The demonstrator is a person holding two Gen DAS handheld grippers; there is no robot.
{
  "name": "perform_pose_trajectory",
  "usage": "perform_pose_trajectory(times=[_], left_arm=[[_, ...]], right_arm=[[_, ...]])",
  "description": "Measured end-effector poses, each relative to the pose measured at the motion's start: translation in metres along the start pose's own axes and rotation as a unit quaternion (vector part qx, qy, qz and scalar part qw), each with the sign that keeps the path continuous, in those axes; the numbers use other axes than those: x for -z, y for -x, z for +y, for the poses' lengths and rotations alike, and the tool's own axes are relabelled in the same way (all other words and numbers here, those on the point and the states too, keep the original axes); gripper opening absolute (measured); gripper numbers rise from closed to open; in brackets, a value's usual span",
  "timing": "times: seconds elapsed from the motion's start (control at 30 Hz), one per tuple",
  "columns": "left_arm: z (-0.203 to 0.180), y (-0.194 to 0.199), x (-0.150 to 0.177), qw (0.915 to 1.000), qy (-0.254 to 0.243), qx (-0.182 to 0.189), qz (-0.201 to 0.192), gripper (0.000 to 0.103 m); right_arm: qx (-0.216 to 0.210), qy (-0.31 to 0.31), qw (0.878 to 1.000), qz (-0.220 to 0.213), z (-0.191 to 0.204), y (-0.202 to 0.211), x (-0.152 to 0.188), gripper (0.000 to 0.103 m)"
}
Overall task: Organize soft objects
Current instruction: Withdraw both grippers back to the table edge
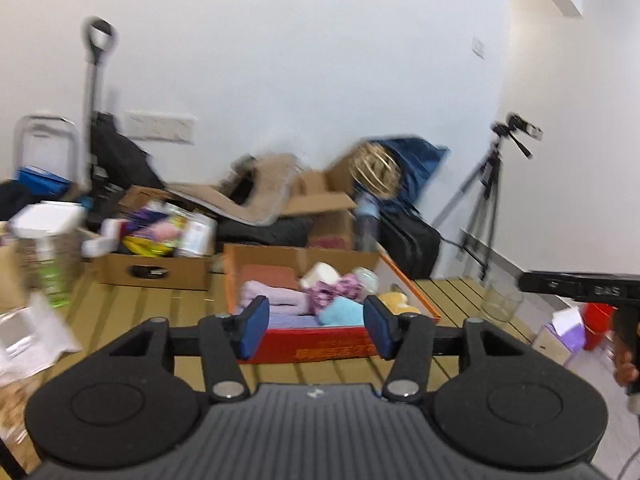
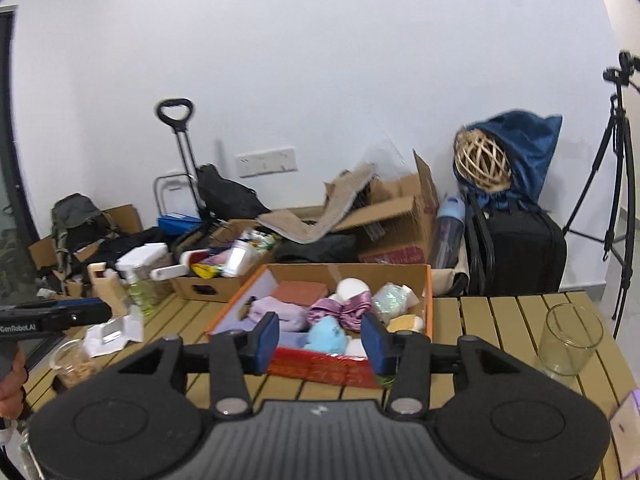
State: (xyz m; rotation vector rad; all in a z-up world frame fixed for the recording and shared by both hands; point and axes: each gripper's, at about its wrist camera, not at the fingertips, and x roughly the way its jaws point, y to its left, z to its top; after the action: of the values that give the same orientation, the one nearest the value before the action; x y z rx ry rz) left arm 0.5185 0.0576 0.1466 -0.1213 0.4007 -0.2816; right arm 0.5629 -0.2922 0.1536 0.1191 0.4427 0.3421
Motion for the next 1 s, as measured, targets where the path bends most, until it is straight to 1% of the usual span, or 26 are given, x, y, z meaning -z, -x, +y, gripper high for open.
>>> perform_pose_trajectory(times=[0.07,0.13,0.17,0.2,0.23,0.3,0.37,0.4,0.43,0.47,0.53,0.57,0.67,0.73,0.83,1.0], left_arm=[[-0.004,0.035,0.025,0.9988,-0.010,-0.040,-0.024,0.060],[-0.008,0.068,0.051,0.9964,-0.018,-0.069,-0.045,0.070],[-0.011,0.088,0.070,0.9953,-0.018,-0.078,-0.055,0.079],[-0.012,0.106,0.086,0.9946,-0.014,-0.082,-0.061,0.087],[-0.013,0.123,0.104,0.9942,-0.008,-0.087,-0.063,0.089],[-0.017,0.147,0.135,0.9937,0.006,-0.099,-0.051,0.092],[-0.023,0.174,0.163,0.9930,0.008,-0.110,-0.042,0.096],[-0.025,0.189,0.175,0.9920,0.011,-0.117,-0.045,0.100],[-0.026,0.204,0.185,0.9917,0.012,-0.119,-0.048,0.101],[-0.028,0.217,0.195,0.9922,0.012,-0.115,-0.048,0.102],[-0.030,0.233,0.204,0.9931,0.006,-0.112,-0.033,0.102],[-0.034,0.241,0.207,0.9930,-0.001,-0.113,-0.033,0.102],[-0.044,0.258,0.208,0.9920,-0.017,-0.113,-0.054,0.103],[-0.049,0.265,0.209,0.9913,-0.022,-0.112,-0.066,0.103],[-0.056,0.266,0.207,0.9907,-0.033,-0.111,-0.072,0.103],[-0.058,0.265,0.208,0.9906,-0.035,-0.111,-0.071,0.103]], right_arm=[[0.000,0.001,1.000,-0.014,0.008,0.023,0.016,0.047],[0.010,0.011,0.999,-0.031,0.020,0.051,0.041,0.050],[0.016,0.021,0.999,-0.038,0.028,0.064,0.055,0.054],[0.023,0.032,0.998,-0.045,0.035,0.078,0.069,0.056],[0.034,0.044,0.997,-0.052,0.044,0.093,0.084,0.060],[0.041,0.061,0.996,-0.059,0.060,0.121,0.114,0.066],[0.036,0.066,0.995,-0.063,0.074,0.149,0.146,0.075],[0.031,0.063,0.995,-0.066,0.080,0.165,0.164,0.077],[0.025,0.051,0.996,-0.069,0.085,0.182,0.183,0.080],[0.018,0.042,0.997,-0.067,0.088,0.195,0.199,0.081],[0.010,0.024,0.997,-0.068,0.092,0.222,0.226,0.083],[0.010,0.015,0.997,-0.068,0.091,0.230,0.234,0.084],[0.013,0.008,0.997,-0.070,0.095,0.251,0.250,0.084],[0.013,0.014,0.997,-0.070,0.099,0.258,0.254,0.085],[0.010,0.015,0.997,-0.070,0.103,0.260,0.254,0.085],[0.016,0.029,0.997,-0.068,0.111,0.249,0.252,0.086]])
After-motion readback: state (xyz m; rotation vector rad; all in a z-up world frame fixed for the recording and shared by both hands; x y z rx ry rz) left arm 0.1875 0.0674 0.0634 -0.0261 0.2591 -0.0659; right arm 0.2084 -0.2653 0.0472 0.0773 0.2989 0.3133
